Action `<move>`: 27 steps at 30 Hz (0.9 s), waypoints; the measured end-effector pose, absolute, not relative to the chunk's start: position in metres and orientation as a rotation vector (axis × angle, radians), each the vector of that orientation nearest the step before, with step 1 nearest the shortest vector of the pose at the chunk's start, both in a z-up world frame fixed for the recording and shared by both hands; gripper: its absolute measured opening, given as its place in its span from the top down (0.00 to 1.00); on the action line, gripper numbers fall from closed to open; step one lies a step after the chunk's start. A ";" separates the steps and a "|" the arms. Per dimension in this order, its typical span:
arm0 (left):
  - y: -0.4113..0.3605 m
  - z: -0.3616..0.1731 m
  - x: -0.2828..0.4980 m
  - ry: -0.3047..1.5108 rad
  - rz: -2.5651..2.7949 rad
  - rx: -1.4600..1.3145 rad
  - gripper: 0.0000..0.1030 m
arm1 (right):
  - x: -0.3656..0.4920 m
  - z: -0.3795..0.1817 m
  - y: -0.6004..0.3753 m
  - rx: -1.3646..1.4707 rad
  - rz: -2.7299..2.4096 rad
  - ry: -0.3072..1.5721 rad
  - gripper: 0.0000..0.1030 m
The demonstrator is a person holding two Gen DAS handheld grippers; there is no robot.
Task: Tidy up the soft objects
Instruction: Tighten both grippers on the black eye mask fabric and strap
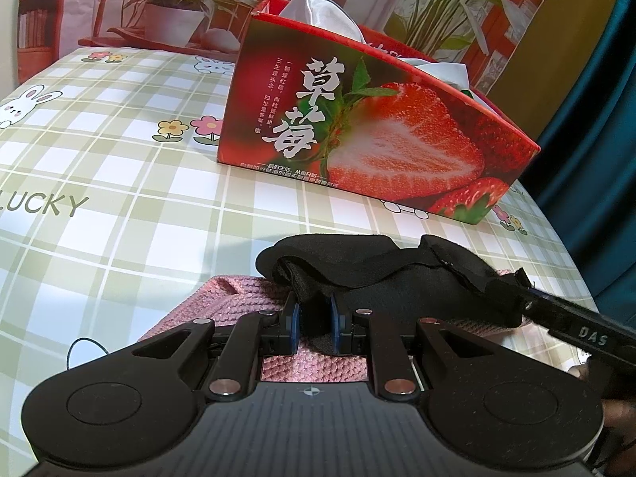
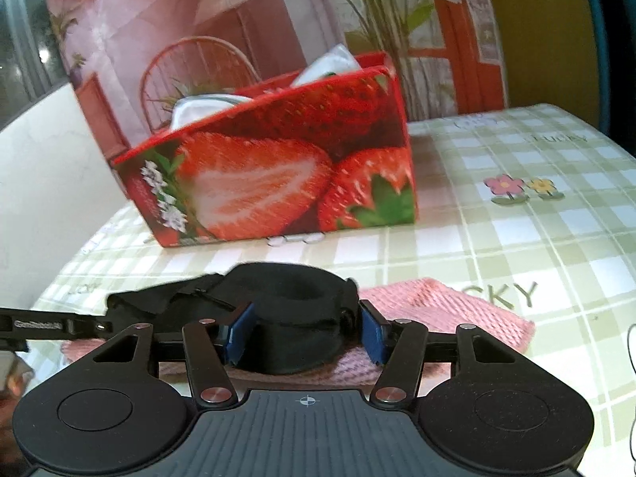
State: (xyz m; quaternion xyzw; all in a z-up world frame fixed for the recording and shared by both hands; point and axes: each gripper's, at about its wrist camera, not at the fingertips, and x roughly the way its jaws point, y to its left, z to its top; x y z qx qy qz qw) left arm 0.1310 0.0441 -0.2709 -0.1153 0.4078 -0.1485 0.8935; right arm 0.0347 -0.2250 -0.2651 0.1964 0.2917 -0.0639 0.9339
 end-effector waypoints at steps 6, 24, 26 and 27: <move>0.044 -0.271 0.131 0.845 -0.309 -0.236 0.83 | 0.032 -0.252 -0.225 0.383 -0.120 0.533 0.61; 0.044 -0.271 0.131 0.843 -0.310 -0.233 0.83 | 0.036 -0.274 -0.231 0.483 -0.113 0.614 0.59; 0.044 -0.271 0.132 0.844 -0.311 -0.236 0.83 | 0.036 -0.274 -0.232 0.487 -0.116 0.615 0.62; 0.044 -0.271 0.132 0.844 -0.312 -0.235 0.83 | 0.036 -0.273 -0.233 0.488 -0.119 0.614 0.64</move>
